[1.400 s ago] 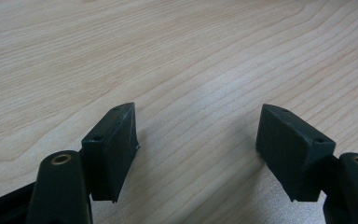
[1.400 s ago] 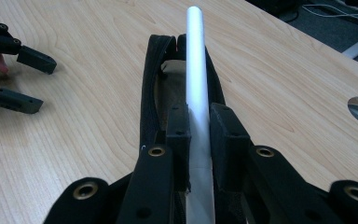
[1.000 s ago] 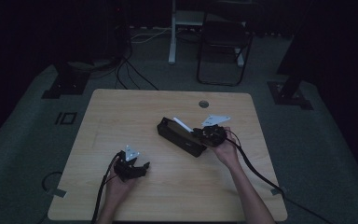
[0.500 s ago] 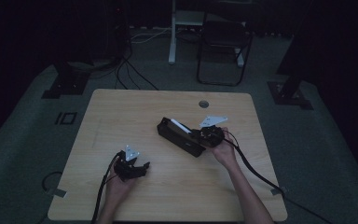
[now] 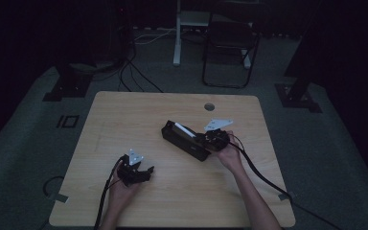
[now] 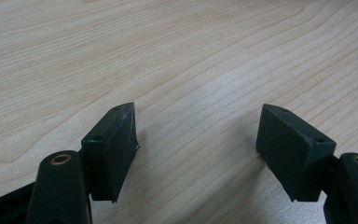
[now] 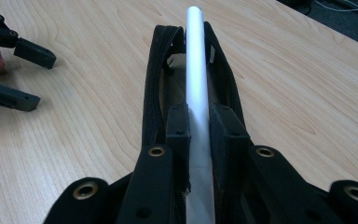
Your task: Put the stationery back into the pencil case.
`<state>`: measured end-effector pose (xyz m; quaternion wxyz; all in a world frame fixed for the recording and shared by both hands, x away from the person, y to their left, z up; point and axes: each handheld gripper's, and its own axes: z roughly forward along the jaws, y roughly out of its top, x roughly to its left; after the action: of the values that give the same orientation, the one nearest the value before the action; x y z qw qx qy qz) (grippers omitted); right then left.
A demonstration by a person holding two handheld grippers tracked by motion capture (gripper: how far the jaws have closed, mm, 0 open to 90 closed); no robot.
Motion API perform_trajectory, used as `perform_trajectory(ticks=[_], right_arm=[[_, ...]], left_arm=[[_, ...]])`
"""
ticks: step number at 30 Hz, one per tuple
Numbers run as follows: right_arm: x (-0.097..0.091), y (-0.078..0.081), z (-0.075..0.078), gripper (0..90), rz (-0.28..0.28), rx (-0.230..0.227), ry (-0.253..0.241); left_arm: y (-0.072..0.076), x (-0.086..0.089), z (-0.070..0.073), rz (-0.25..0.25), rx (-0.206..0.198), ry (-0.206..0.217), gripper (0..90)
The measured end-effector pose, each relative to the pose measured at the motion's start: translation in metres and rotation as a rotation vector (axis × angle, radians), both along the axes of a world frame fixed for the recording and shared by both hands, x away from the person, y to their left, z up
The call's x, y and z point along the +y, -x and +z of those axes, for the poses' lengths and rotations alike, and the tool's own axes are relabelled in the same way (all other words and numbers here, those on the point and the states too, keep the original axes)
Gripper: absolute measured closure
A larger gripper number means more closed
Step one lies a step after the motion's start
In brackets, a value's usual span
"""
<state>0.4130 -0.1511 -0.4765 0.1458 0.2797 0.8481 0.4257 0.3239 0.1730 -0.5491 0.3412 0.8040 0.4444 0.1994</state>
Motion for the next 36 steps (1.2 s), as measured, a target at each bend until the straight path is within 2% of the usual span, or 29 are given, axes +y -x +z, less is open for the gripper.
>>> perform_trajectory(ticks=[17, 22, 25, 32, 36], right_arm=[[0.002, -0.004, -0.006, 78.8, 0.002, 0.015, 0.017], [0.002, -0.005, -0.007, 77.8, 0.006, 0.018, 0.009], [0.001, -0.004, -0.004, 68.1, 0.002, 0.006, -0.014], [-0.007, 0.002, 0.009, 57.1, -0.029, -0.020, -0.045], [-0.015, 0.005, 0.016, 49.3, -0.047, -0.011, -0.030]], left_arm=[[0.000, 0.000, 0.000, 0.001, 0.000, 0.001, 29.4], [0.000, 0.000, 0.000, 0.000, 0.000, 0.000, 29.4], [0.000, 0.000, 0.000, 0.000, 0.000, 0.001, 29.4], [0.000, 0.000, 0.000, 0.000, -0.001, 0.000, 29.4], [0.000, 0.000, 0.000, -0.001, 0.000, -0.002, 29.4]])
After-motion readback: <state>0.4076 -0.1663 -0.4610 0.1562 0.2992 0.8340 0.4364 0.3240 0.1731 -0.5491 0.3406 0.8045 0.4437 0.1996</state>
